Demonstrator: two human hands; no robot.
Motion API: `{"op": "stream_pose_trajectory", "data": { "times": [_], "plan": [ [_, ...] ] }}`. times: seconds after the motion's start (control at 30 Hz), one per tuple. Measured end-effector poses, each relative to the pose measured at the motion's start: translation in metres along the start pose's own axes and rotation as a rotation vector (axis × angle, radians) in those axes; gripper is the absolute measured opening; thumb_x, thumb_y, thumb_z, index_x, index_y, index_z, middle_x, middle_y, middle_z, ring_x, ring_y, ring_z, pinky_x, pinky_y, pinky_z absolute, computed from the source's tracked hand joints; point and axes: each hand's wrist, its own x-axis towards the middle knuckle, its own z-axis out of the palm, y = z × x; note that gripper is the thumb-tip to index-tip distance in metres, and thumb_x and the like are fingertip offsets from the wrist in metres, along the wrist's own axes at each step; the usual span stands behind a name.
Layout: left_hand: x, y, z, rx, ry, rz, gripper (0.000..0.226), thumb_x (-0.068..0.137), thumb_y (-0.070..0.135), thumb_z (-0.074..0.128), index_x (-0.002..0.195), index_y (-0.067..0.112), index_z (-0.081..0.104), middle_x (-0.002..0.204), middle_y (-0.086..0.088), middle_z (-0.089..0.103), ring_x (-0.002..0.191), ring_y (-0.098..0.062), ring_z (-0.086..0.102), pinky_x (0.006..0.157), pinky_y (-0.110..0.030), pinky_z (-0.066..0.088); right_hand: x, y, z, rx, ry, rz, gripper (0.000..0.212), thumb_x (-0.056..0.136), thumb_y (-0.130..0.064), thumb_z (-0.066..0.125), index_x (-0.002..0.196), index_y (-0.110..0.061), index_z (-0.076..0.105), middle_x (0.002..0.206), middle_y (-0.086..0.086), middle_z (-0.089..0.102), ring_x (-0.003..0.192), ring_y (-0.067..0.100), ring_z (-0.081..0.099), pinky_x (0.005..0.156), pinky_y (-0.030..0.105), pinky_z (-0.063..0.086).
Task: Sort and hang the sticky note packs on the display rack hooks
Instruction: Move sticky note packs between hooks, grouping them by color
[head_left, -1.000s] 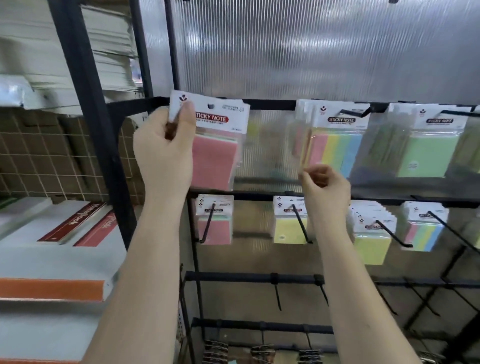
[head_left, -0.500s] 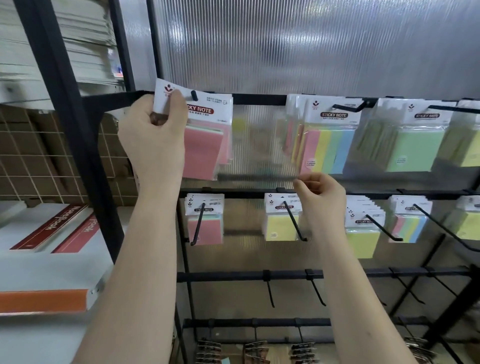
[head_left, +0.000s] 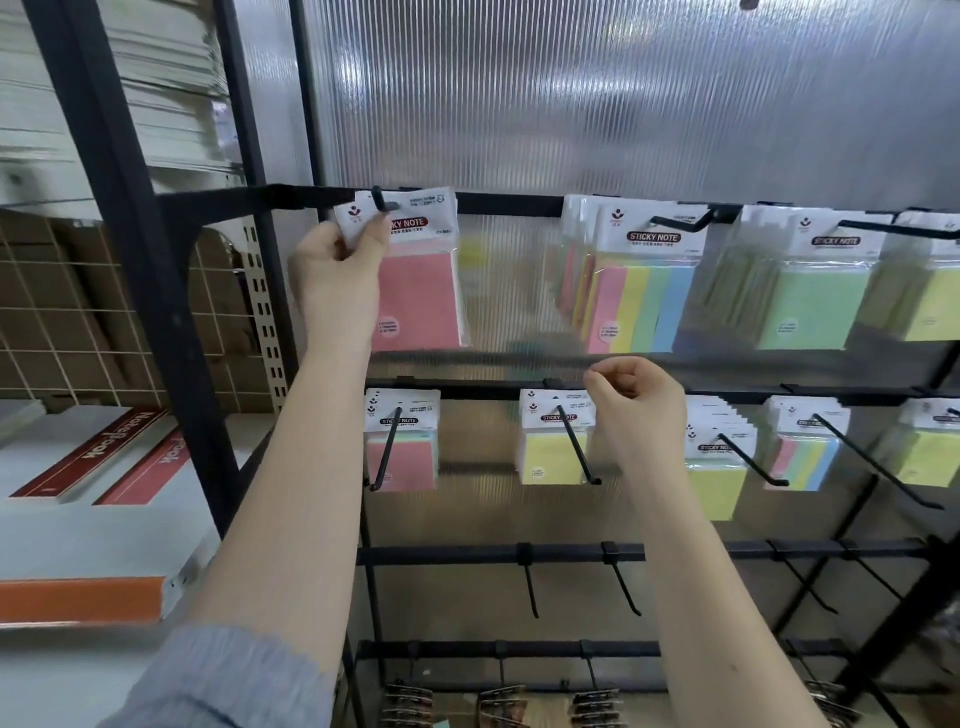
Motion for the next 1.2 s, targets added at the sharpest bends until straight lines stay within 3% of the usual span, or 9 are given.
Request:
{"op": "stream_pose_trajectory", "data": {
  "times": [0.17, 0.33, 0.5, 0.6, 0.67, 0.9, 1.0, 1.1, 1.2],
  "plan": [
    [0.015, 0.0, 0.014, 0.131, 0.077, -0.12, 0.02, 0.084, 0.04, 0.068, 0.085, 0.021, 0.062, 0.085, 0.008, 0.064, 0.076, -0.009, 0.063, 0.049, -0.021, 0.047, 0.001, 0.001, 0.0, -0.016, -0.015, -0.009, 0.007, 0.085, -0.012, 0.062, 0.082, -0.015, 0.067, 0.073, -0.002, 0.065, 0.061, 0.002, 0.052, 0.055, 0.01, 0.041],
    [0.016, 0.002, 0.02, 0.183, 0.116, -0.084, 0.024, 0.083, 0.04, 0.068, 0.081, 0.02, 0.055, 0.08, 0.011, 0.06, 0.071, -0.006, 0.059, 0.054, -0.028, 0.055, 0.002, 0.003, 0.001, -0.026, -0.031, -0.012, 0.007, 0.086, -0.012, 0.062, 0.082, -0.015, 0.067, 0.073, -0.003, 0.064, 0.064, 0.005, 0.054, 0.06, 0.016, 0.042],
    [0.012, -0.002, 0.018, 0.186, 0.132, -0.094, 0.023, 0.084, 0.041, 0.066, 0.099, 0.025, 0.056, 0.103, 0.007, 0.06, 0.075, 0.0, 0.055, 0.054, -0.018, 0.046, 0.005, 0.01, -0.002, -0.082, -0.061, 0.015, 0.008, 0.087, -0.013, 0.061, 0.084, -0.016, 0.067, 0.07, -0.008, 0.061, 0.065, 0.003, 0.053, 0.054, 0.013, 0.035],
    [0.0, -0.011, 0.009, 0.214, 0.095, -0.133, 0.032, 0.09, 0.036, 0.057, 0.118, 0.021, 0.049, 0.099, 0.012, 0.054, 0.079, -0.004, 0.058, 0.061, -0.02, 0.052, 0.007, 0.019, -0.004, -0.108, -0.09, 0.044, 0.01, 0.089, -0.015, 0.059, 0.09, -0.016, 0.069, 0.076, -0.009, 0.064, 0.07, 0.002, 0.054, 0.055, 0.015, 0.037],
    [-0.014, -0.019, 0.0, 0.256, 0.07, -0.155, 0.033, 0.092, 0.028, 0.054, 0.123, 0.018, 0.046, 0.097, 0.012, 0.053, 0.073, 0.001, 0.054, 0.057, -0.008, 0.046, 0.008, 0.028, -0.005, -0.142, -0.106, 0.074, 0.014, 0.091, -0.019, 0.057, 0.098, -0.015, 0.069, 0.081, -0.007, 0.065, 0.071, 0.0, 0.054, 0.055, 0.016, 0.037],
    [-0.052, -0.051, -0.025, 0.447, -0.116, -0.338, 0.027, 0.091, 0.019, 0.052, 0.118, 0.017, 0.054, 0.102, 0.006, 0.053, 0.073, 0.002, 0.044, 0.057, -0.018, 0.032, 0.022, 0.065, 0.0, -0.194, -0.128, 0.236, 0.034, 0.096, -0.019, 0.049, 0.128, -0.014, 0.059, 0.103, -0.001, 0.065, 0.065, 0.002, 0.049, 0.05, 0.017, 0.035],
    [-0.063, -0.058, -0.029, 0.506, -0.181, -0.376, 0.024, 0.092, 0.02, 0.051, 0.115, 0.018, 0.055, 0.106, 0.003, 0.057, 0.073, 0.0, 0.046, 0.055, -0.018, 0.031, 0.028, 0.078, 0.01, -0.185, -0.176, 0.321, 0.043, 0.096, -0.021, 0.047, 0.139, -0.013, 0.048, 0.093, 0.0, 0.065, 0.056, 0.009, 0.048, 0.046, 0.019, 0.036],
    [-0.071, -0.061, -0.035, 0.566, -0.211, -0.403, 0.023, 0.094, 0.025, 0.048, 0.115, 0.02, 0.055, 0.106, 0.004, 0.057, 0.071, 0.0, 0.046, 0.051, -0.019, 0.031, 0.031, 0.089, 0.02, -0.158, -0.237, 0.352, 0.046, 0.096, -0.027, 0.049, 0.137, -0.007, 0.046, 0.114, 0.007, 0.058, 0.08, 0.018, 0.057, 0.058, 0.022, 0.044],
    [-0.078, -0.063, -0.041, 0.613, -0.247, -0.408, 0.027, 0.095, 0.028, 0.047, 0.119, 0.021, 0.055, 0.11, 0.005, 0.056, 0.07, 0.0, 0.044, 0.049, -0.017, 0.03, 0.031, 0.096, 0.029, -0.15, -0.271, 0.36, 0.034, 0.096, -0.026, 0.053, 0.12, -0.002, 0.053, 0.106, 0.01, 0.055, 0.089, 0.024, 0.054, 0.064, 0.027, 0.044]
  ]
}}
